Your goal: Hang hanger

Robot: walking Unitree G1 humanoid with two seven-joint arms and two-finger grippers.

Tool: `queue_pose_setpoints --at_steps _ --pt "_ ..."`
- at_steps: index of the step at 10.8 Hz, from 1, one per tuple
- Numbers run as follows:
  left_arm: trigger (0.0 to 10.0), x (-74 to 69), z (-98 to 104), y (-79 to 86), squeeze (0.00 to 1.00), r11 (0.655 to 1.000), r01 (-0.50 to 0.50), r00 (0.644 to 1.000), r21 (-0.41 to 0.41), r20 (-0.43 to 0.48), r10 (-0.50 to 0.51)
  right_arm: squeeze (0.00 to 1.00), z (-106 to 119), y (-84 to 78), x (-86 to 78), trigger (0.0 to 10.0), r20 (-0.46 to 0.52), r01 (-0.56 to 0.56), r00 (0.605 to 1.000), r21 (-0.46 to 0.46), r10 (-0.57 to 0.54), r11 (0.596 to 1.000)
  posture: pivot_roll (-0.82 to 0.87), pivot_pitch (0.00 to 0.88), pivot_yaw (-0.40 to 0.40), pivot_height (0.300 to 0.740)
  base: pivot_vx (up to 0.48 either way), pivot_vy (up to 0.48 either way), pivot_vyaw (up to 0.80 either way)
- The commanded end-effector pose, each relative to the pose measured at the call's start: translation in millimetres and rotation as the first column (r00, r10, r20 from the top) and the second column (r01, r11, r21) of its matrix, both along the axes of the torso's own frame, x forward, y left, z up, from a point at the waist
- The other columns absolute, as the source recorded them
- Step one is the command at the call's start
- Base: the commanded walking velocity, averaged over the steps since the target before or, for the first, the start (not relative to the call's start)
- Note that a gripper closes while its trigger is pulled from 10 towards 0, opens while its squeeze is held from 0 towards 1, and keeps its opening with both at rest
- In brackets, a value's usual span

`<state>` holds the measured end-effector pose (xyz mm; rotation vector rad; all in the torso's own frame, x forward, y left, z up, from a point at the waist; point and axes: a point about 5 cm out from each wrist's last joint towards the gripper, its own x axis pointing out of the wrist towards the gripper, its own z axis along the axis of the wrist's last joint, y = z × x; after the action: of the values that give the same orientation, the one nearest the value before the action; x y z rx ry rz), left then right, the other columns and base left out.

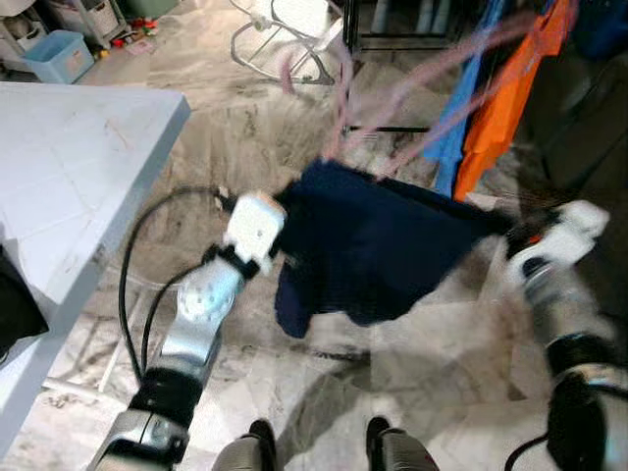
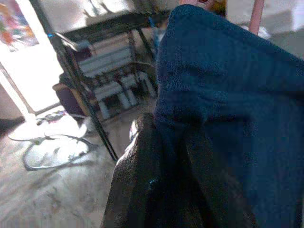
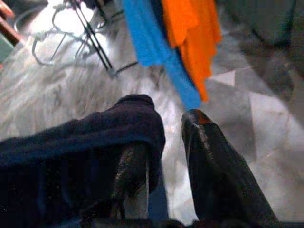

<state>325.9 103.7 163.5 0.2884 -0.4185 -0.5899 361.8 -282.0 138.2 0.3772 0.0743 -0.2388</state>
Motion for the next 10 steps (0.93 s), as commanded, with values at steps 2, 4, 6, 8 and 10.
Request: queue_pose_setpoints --at_steps 2,4,6,8,10 --pt "0.0 -9.6 -14.9 28.7 0.0 1.0 -0.028 1.0 -0.008 -0.013 0.028 0.0 19.7 -36.4 -7.3 0.0 0.028 0.183 0.983 0.0 -0.183 0.983 -0.21 0.244 0.063 0.74 0.0 0.0 0.0" --pt "0.0 -25.7 -49.5 34.9 0.0 0.998 0.039 0.991 0.048 -0.129 -0.033 0.0 59.0 -30.6 6.8 0.0 0.142 0.17 0.976 -0.017 -0.166 0.985 -0.22 0.246 0.061 0.74 0.0 0.0 0.0" --pt "0.0 -33.7 -70.2 32.4 0.0 0.996 0.06 0.98 0.07 -0.195 -0.045 0.0 78.3 -20.0 15.0 0.0 0.197 0.144 0.971 -0.028 -0.136 0.989 -0.22 0.246 0.055 0.74 0.0 0.0 0.0" --pt "0.0 -42.5 -91.2 34.5 0.0 0.992 0.07 0.965 0.101 -0.258 -0.042 0.0 89.7 -11.4 19.5 0.0 0.229 0.123 0.967 -0.044 -0.11 0.991 -0.22 0.248 0.052 0.74 0.0 0.0 0.0" --pt "0.0 -45.6 -108.2 38.8 0.0 0.997 0.002 0.942 0.081 -0.334 0.025 0.0 97.3 -7.2 21.0 0.0 0.249 0.11 0.964 -0.057 -0.092 0.992 -0.23 0.248 0.054 0.74 0.0 0.0 0.0"
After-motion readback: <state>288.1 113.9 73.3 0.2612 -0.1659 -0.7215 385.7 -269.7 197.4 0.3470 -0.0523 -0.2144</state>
